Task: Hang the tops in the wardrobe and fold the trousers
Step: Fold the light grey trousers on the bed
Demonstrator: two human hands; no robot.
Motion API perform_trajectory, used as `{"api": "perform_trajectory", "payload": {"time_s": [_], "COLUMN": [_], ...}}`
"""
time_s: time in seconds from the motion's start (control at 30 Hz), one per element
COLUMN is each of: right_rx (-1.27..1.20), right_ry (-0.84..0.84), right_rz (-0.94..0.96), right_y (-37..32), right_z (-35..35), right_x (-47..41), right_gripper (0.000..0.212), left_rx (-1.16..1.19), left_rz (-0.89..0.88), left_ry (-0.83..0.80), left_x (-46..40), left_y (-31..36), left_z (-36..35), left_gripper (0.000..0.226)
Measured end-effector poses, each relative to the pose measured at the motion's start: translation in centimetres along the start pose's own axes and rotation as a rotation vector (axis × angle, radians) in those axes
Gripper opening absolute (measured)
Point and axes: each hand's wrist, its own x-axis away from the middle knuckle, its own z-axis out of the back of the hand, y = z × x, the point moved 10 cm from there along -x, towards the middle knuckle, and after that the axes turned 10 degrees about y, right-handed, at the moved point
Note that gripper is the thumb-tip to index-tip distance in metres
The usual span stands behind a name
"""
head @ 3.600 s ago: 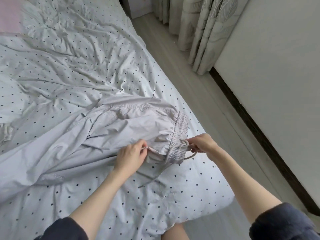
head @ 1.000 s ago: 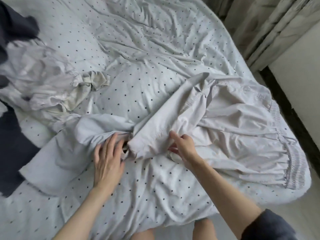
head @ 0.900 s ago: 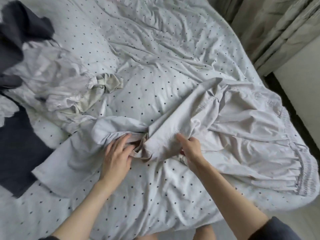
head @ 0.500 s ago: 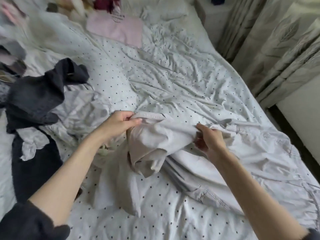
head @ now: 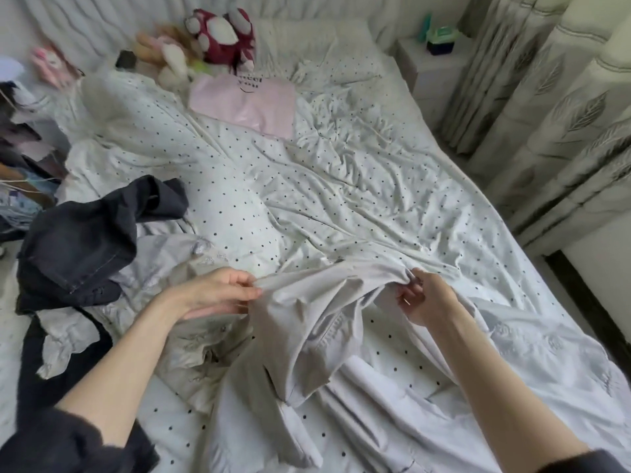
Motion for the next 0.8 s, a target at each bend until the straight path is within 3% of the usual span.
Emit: {"api": "perform_trajectory", "payload": {"time_s": [0.1,0.27,0.33,0.43,0.57,0.7,0.8], "right_rx": [0.029,-0.057,-0.104,-0.044,0.223,0.734,1.085], "right_ry": [-0.056,-0.093,-0.137,-0.209,-0.232,-0.179,-0.298], "right_rz": [-0.068,-0.077,-0.034,0.008,0.027,0.319,0.428], "right_y": [1.1,0.8,-0.2,-0.6,2.0,3.5,6.4], "right_z": [-1.0,-2.5,-3.5,-4.5,-4.2,-2.7,-2.9], "right_x": [-0.7,-1.1,-0.2,1.4,0.9,-0.7,-0.2], "right_gripper": [0.026,0.023,0.013,0.017,0.015,0.039,0.04], "left_rx": [-0.144,-0.527,-0.662,-0.746,-0.731,-0.703,-0.776], "left_rz": [-0.117,-0.452,-0.541,-0.556,-0.336,-0.19,-0.115], "left_ry": [0.225,0.702,0.8,0.777,0.628,0.442,0.264], "left_x": [-0.8,-0.2,-0.1,-1.7,-4.0,-5.0,-5.1], "left_y": [2.5,13.0,16.1,16.4,9.7,1.3,-2.5], "left_z": [2.9,8.4,8.8,7.7,4.8,0.6,-2.7], "left_gripper": [0.013,0.011,0.014,0.034,0.053,0.049,0.058]}}
